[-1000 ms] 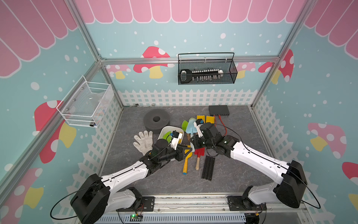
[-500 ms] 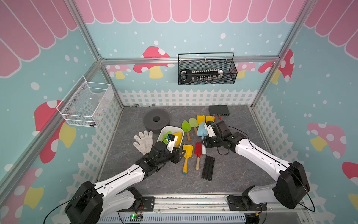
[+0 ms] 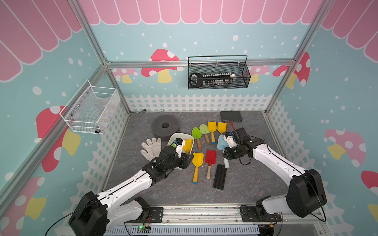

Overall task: Take the shovel out of the storage box
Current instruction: Place the shovel at the center of the board.

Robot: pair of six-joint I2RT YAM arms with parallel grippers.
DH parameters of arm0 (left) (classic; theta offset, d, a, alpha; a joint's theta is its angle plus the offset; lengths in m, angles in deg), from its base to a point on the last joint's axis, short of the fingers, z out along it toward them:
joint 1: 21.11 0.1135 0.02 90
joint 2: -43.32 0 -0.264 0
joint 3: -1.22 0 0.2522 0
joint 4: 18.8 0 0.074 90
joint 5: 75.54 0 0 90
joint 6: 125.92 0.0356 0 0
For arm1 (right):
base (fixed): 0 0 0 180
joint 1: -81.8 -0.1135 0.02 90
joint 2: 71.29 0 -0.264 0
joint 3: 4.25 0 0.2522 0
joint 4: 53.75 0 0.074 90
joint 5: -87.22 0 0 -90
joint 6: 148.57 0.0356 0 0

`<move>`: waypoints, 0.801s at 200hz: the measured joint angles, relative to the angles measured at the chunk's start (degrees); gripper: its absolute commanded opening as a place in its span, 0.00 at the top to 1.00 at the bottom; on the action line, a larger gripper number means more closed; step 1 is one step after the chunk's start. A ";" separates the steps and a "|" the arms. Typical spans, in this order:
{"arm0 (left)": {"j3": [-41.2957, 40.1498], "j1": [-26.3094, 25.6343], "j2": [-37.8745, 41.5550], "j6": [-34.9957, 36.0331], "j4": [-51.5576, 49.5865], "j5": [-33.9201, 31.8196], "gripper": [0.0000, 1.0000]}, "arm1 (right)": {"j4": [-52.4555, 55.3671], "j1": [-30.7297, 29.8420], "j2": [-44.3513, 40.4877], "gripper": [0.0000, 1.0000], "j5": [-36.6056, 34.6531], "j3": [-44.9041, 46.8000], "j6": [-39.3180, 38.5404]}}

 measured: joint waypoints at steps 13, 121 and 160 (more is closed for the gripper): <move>0.02 0.00 -0.04 0.00 -0.39 -0.02 0.47 | 0.70 0.63 1.40 0.91 -0.22 0.28 -1.77; 0.13 0.00 -2.75 -0.02 -1.68 0.13 0.47 | 4.07 3.74 13.33 0.92 -3.04 -2.58 -13.29; 0.13 0.00 -2.78 -0.04 -1.70 0.13 0.47 | 4.13 4.28 16.70 0.92 -1.95 -4.46 -14.51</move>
